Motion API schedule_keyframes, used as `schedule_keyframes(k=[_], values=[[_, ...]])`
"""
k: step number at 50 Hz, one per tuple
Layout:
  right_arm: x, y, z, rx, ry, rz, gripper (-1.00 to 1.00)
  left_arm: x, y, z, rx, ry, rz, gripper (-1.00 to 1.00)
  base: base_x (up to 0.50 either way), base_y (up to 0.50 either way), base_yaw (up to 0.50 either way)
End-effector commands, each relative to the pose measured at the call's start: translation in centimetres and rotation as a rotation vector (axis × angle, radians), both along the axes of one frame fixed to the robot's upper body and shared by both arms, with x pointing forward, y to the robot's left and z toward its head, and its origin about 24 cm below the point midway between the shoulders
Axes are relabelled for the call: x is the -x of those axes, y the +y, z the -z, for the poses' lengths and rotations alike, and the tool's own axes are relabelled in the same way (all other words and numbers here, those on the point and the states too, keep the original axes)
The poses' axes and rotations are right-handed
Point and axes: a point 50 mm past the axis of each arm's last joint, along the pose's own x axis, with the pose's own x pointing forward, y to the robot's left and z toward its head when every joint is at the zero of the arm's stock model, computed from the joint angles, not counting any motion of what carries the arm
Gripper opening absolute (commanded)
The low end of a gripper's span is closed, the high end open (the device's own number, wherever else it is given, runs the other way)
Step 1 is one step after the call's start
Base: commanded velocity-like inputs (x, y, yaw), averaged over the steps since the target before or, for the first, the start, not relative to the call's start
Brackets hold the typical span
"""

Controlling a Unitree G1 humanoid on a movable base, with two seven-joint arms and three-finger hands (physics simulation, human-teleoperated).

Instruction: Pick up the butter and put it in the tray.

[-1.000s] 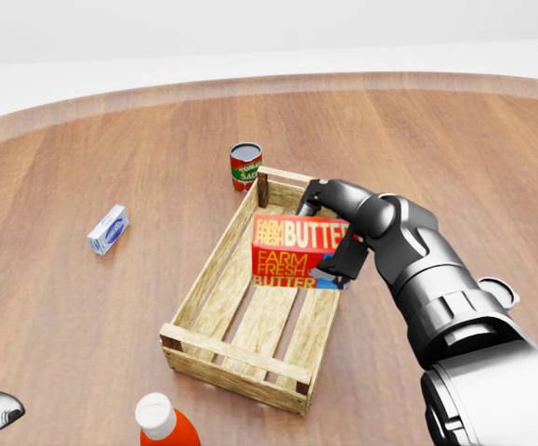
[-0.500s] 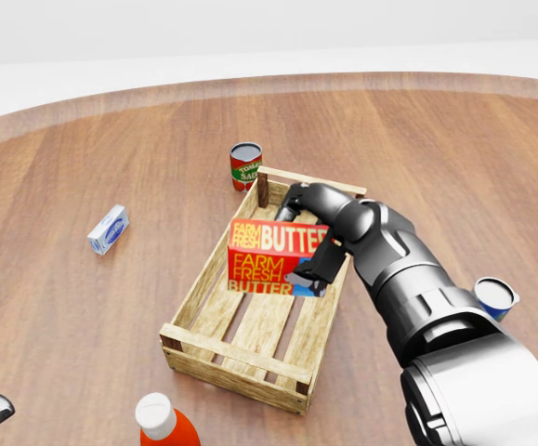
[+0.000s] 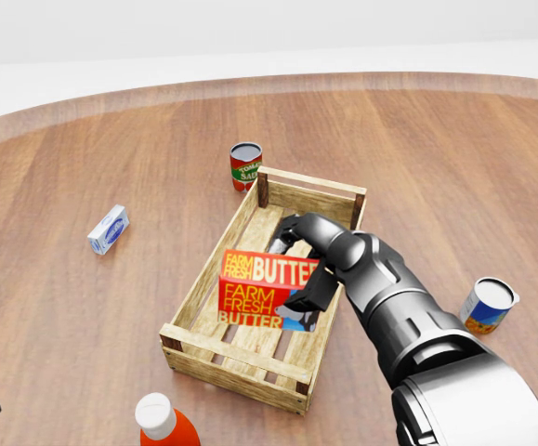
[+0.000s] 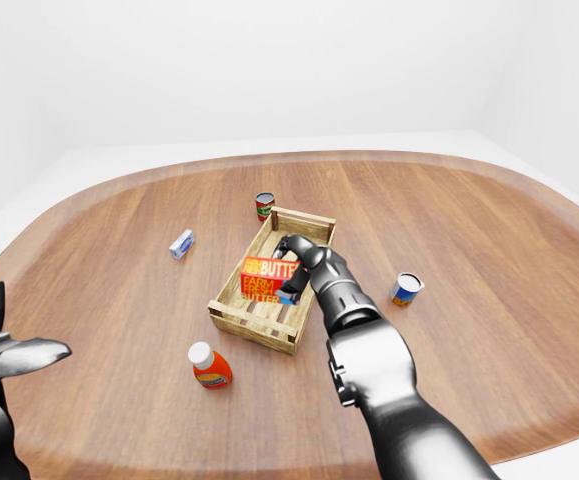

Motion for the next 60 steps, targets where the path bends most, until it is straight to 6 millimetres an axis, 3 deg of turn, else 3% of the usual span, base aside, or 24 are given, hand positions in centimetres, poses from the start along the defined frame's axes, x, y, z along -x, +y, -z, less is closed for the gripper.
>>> schedule_keyframes(k=[1, 15, 26, 38, 51, 60], values=[[-0.1, -0.2, -0.1, -0.083, -0.013, 0.052, -1.0, 0.1, 0.1, -0.1, 0.006, -0.007, 0.0, 1.0, 0.0, 0.0, 0.0], [-0.7, -0.7, -1.1, -0.105, -0.149, 0.193, -1.0, 0.2, -0.1, 0.0, -0.002, -0.003, 0.006, 1.0, 0.0, 0.0, 0.0], [-0.7, -0.9, -1.3, -0.013, -0.274, 0.268, -1.0, 0.3, -0.1, -0.1, -0.005, -0.006, 0.007, 1.0, 0.0, 0.0, 0.0], [-0.2, -0.5, -0.2, 0.045, -0.293, 0.264, -1.0, 0.3, 0.0, -0.3, 0.007, -0.019, 0.006, 1.0, 0.0, 0.0, 0.0], [0.8, 0.6, 1.6, -0.02, -0.23, 0.278, -1.0, 0.5, 0.2, -0.5, 0.02, -0.03, 0.006, 1.0, 0.0, 0.0, 0.0], [0.9, 0.8, 1.8, -0.033, -0.215, 0.277, -1.0, 0.6, 0.4, -0.8, 0.03, -0.047, 0.004, 1.0, 0.0, 0.0, 0.0]])
